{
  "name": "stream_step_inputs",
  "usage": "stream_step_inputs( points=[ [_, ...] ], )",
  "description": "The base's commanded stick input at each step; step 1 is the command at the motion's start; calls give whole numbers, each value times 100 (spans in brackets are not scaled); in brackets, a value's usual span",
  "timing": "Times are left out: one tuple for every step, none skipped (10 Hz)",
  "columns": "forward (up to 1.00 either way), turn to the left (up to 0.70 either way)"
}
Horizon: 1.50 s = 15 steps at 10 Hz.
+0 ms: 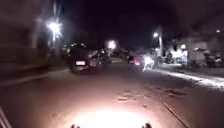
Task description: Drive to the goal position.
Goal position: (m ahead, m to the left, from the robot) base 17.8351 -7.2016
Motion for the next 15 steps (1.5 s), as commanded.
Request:
stream_step_inputs(
  points=[
    [85, 0],
    [85, 0],
    [85, 0],
    [85, 0],
    [85, 0],
    [85, 0],
    [85, 0],
    [85, 0],
    [85, 0],
    [85, -25],
    [85, -34],
    [85, -34],
    [85, -26],
    [85, 0],
    [85, 0]
  ],
)
